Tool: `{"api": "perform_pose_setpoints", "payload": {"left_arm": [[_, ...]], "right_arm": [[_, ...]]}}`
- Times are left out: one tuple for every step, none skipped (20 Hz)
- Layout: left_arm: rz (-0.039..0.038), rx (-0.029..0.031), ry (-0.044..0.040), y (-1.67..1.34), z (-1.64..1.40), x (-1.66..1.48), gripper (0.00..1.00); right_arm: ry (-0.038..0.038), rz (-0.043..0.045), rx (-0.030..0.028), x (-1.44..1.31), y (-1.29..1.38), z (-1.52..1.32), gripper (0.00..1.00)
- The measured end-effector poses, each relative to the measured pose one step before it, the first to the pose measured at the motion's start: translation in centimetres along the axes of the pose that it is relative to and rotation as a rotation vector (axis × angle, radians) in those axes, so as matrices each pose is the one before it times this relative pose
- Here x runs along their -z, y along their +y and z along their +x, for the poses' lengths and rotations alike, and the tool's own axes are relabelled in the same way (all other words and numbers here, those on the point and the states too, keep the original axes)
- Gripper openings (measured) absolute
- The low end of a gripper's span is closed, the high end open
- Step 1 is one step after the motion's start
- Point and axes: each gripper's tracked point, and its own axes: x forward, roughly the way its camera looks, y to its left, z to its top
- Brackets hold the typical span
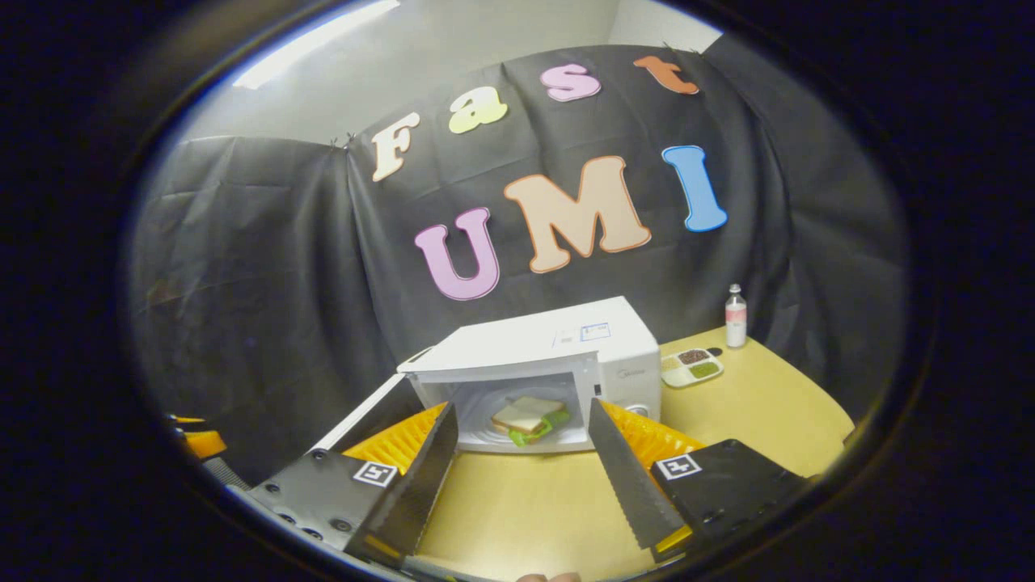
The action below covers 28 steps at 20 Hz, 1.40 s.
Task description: Open the microwave oven with the left hand, put the food in, and close the microwave oven.
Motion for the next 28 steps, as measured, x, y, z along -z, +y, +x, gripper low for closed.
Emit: {"api": "perform_pose_setpoints", "payload": {"left_arm": [[0.00049,-0.02690,0.02685,0.475,0.643,1.008,0.48],[0.00960,-0.01101,0.02270,0.382,0.337,1.407,0.25],[0.00719,0.01451,0.01694,-0.346,0.171,0.985,0.02],[-0.00287,0.01506,0.01033,-0.452,0.474,0.795,0.00],[0.00738,0.01577,0.00692,-0.594,0.496,0.414,0.00],[0.01421,0.00168,0.01174,-0.277,0.736,0.719,0.00],[0.01711,0.00294,0.00914,-0.271,0.680,0.458,0.00],[0.01297,-0.00140,0.02002,-0.282,0.560,0.656,0.00],[0.00846,-0.00023,0.01122,-0.384,0.537,0.330,0.00],[0.01175,-0.00357,0.01477,-0.284,0.473,0.679,0.00],[0.02188,-0.00512,0.02242,-0.251,0.551,0.616,0.00],[0.02018,-0.00770,0.01525,-0.164,0.519,0.819,0.00],[0.01533,-0.00630,0.01292,-0.337,0.298,0.389,0.00],[0.00692,-0.00229,0.00872,-0.413,0.268,0.221,0.00],[-0.00247,0.00005,0.00982,-0.656,0.212,0.088,0.00],[-0.00117,-0.00219,0.01251,-0.626,0.224,0.278,0.00],[0.00398,-0.00349,0.00097,-0.766,0.135,-0.029,0.00],[0.00778,-0.00263,0.00176,-0.873,0.147,-0.132,0.00],[0.02067,-0.03134,0.00180,-0.214,0.372,-0.010,0.00],[0.02000,-0.00842,0.00765,-0.523,-0.094,-0.012,0.00],[0.01084,0.01082,-0.00300,-0.857,-0.096,-0.111,0.00],[0.00214,0.01356,-0.00050,-0.986,-0.081,-0.344,0.00],[-0.00122,0.01076,-0.00412,-1.083,0.023,-0.518,0.00],[0.00171,0.00862,-0.00577,-1.084,0.152,-0.519,0.00],[0.00777,0.01313,-0.00336,-1.276,0.391,-0.621,0.00],[0.00932,0.01137,-0.00109,-1.297,0.370,-0.429,0.00],[0.00374,0.01491,0.00071,-1.251,0.435,-0.410,0.00],[0.00472,0.01247,-0.00176,-1.010,0.409,-0.577,0.00]], "right_arm": [[-0.00858,-0.01325,0.00265,-0.683,-0.077,-1.182,0.91],[-0.01347,-0.02038,0.00249,-0.701,-0.021,-1.089,0.99],[-0.01842,-0.02620,0.00641,-0.755,-0.133,-1.064,0.99],[-0.01651,-0.02950,0.00702,-0.849,-0.225,-1.104,0.99],[-0.01835,-0.02780,0.00621,-0.719,-0.279,-0.830,0.91],[-0.01592,-0.02383,0.00332,-0.777,-0.148,-0.766,0.90],[-0.01683,-0.01726,0.00093,-0.672,-0.237,-0.477,0.99],[-0.00794,-0.00888,0.00505,-0.381,-0.480,-0.284,0.99],[-0.00483,0.00039,0.00777,-0.320,-0.690,-0.105,0.99],[-0.00594,0.00799,0.01015,-0.324,-0.776,0.066,0.99],[-0.00267,0.01108,0.00591,-0.299,-0.819,0.230,0.99],[-0.00056,0.01030,0.00419,-0.151,-0.850,0.334,0.99],[0.00169,0.00478,0.00233,-0.244,-0.871,0.384,0.99],[-0.00112,0.00264,0.00020,-0.296,-1.007,0.287,0.92],[-0.00609,-0.00054,0.00044,-0.428,-0.758,0.248,0.92],[-0.00309,-0.00300,0.00253,-0.231,-1.776,-1.752,0.91],[-0.00607,0.00066,0.00080,-0.324,-0.833,0.163,0.91],[-0.00700,0.00242,-0.00045,-0.257,-0.639,0.083,0.91],[-0.00323,0.00056,-0.00223,-0.137,-0.636,0.344,0.91],[0.00394,-0.00071,0.00034,0.046,-0.518,0.231,0.91],[0.00551,0.00184,-0.00307,0.098,-0.476,0.040,0.91],[0.00138,0.00152,-0.00597,-0.075,-0.338,0.078,0.92],[-0.00179,-0.00699,-0.00359,-0.225,-0.447,0.062,0.92],[-0.00293,-0.01357,0.00031,-0.028,-0.719,0.091,0.92],[-0.00276,-0.00998,-0.00181,-0.093,-0.572,0.099,0.91],[-0.00208,-0.00262,-0.00483,-0.095,-0.340,0.051,0.99],[0.00156,-0.00193,-0.00272,0.041,-0.380,0.025,0.99],[-0.00058,-0.00440,-0.00139,0.125,-0.508,-0.102,0.99]]}}
